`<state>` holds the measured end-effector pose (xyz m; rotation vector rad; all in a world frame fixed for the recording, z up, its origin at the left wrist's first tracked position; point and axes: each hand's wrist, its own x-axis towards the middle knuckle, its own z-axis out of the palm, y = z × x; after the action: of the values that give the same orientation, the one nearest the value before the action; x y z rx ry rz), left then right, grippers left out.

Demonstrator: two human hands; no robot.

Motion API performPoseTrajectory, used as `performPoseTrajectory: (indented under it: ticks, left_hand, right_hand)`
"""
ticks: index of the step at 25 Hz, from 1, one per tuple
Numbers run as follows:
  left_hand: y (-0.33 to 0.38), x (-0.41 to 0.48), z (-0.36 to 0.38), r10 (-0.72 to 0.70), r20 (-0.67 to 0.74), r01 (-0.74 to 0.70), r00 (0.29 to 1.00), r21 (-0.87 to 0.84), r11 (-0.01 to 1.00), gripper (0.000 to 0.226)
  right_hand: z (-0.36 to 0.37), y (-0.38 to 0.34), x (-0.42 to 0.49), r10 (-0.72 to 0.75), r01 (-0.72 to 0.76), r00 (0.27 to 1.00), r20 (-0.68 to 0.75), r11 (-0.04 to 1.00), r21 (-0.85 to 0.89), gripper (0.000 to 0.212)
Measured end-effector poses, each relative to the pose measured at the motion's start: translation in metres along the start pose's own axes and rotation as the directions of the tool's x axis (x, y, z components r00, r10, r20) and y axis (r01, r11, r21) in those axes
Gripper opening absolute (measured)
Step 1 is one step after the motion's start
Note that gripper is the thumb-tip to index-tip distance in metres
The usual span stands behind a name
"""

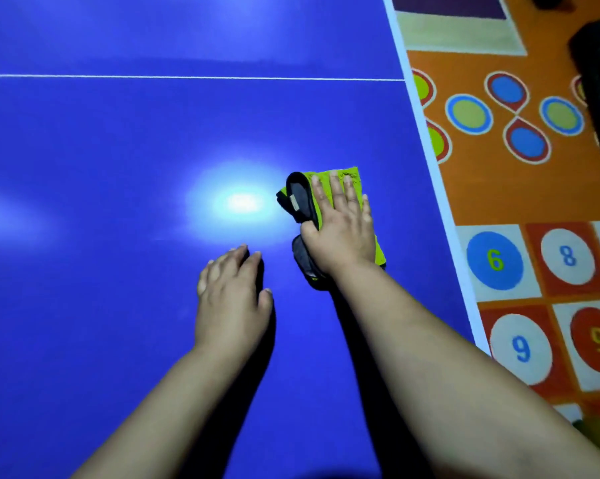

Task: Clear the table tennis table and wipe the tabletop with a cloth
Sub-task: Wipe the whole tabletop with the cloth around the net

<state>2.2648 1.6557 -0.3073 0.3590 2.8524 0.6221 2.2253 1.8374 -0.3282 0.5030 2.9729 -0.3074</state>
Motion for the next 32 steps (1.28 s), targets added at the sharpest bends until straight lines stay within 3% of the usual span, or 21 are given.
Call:
performPoseTrajectory:
  ticks: [4,8,16,25,32]
  left_hand:
    - [0.042,-0.002,0.021,0.122,0.022,-0.122,0.992,-0.021,0.992,0.055]
    - [0.047,-0.015,0.025,0.162,0.041,-0.160,0.986,-0.044,0.986,0.054]
    - [-0.024,-0.038,-0.020,0.150,0.066,-0.145,0.987,-0.065,0.987,0.054]
    - [-0.216,-0.062,-0.106,-0.072,0.003,0.073,0.997,-0.012,0.997,0.054]
    - [-0.337,-0.101,-0.147,-0.269,-0.064,0.269,0.961,-0.015,0.963,0.060]
  right_hand:
    - [-0.014,0.083,0.002,0.158,-0.159,0.987,-0.038,0.987,-0.007,0.072]
    - [-0.020,0.117,-0.021,0.306,-0.305,0.951,-0.033,0.952,0.026,0.072]
    - [-0.001,0.037,-0.092,0.545,-0.546,0.838,-0.035,0.838,-0.005,0.073]
    - [0.045,-0.198,-0.090,0.355,-0.354,0.935,-0.002,0.933,-0.059,0.077]
    - [0.077,-0.363,-0.087,0.091,-0.086,0.995,0.049,0.992,-0.091,0.077]
